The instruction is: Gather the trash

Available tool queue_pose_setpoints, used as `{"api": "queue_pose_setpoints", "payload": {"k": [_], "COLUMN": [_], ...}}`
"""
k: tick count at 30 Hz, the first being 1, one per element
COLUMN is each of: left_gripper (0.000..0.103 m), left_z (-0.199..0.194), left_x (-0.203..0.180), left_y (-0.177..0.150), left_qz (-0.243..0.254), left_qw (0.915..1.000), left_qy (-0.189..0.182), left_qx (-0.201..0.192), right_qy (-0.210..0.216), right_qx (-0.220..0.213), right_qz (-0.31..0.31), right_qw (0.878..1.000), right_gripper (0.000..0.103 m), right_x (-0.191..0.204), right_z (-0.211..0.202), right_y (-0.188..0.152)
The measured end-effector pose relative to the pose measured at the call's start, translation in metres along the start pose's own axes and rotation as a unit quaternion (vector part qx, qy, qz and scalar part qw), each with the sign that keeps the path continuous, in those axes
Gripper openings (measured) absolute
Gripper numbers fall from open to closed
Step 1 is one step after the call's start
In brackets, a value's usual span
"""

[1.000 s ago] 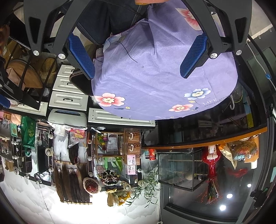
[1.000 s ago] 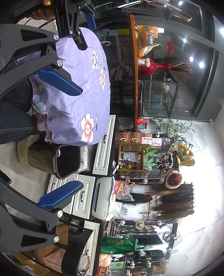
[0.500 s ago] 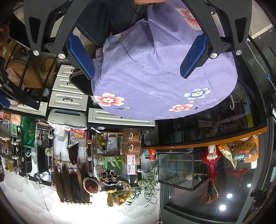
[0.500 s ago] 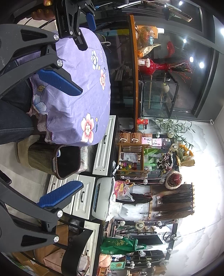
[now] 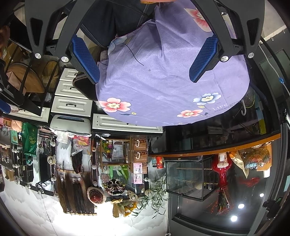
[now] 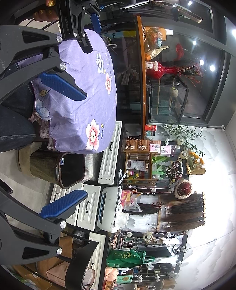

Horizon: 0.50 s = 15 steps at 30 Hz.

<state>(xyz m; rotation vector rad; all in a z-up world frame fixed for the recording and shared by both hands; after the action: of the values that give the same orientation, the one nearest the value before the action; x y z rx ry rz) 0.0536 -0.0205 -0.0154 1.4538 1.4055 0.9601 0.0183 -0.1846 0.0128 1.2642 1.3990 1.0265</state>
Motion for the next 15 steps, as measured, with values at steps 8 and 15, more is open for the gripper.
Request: {"api": "queue_pose_setpoints", "payload": {"k": [8,15], "left_gripper": [0.098,0.098], "left_z": [-0.0007,-0.0006], "left_x": [-0.0008,-0.0012], "left_y": [-0.0001,-0.0001], "left_qz": [0.0,0.0], "left_qw": [1.0,1.0], "left_qy": [0.001,0.001], "left_qx": [-0.001,0.0], "right_qy": [0.0,0.0], "right_qx": [0.0,0.001], "right_qz": [0.0,0.001], "right_qw": [1.0,1.0], "right_gripper": [0.097,0.097], "right_x": [-0.0001,0.0005], "right_z": [0.0004,0.0006], "right_y": [-0.0001,-0.0002]}}
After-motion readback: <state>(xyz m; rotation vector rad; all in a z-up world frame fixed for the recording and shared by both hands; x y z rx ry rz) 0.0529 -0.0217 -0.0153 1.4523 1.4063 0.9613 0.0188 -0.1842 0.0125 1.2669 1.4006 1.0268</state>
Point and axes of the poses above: each gripper's, at about its wrist camera, not at the fingertips, and z roughly the way its jaws point, x to its left, y to its top, the point moved 7 cm from there along z, roughly the way its jaws point, and after that the axes turned 5 degrees about -z, right-handed, at the moved point
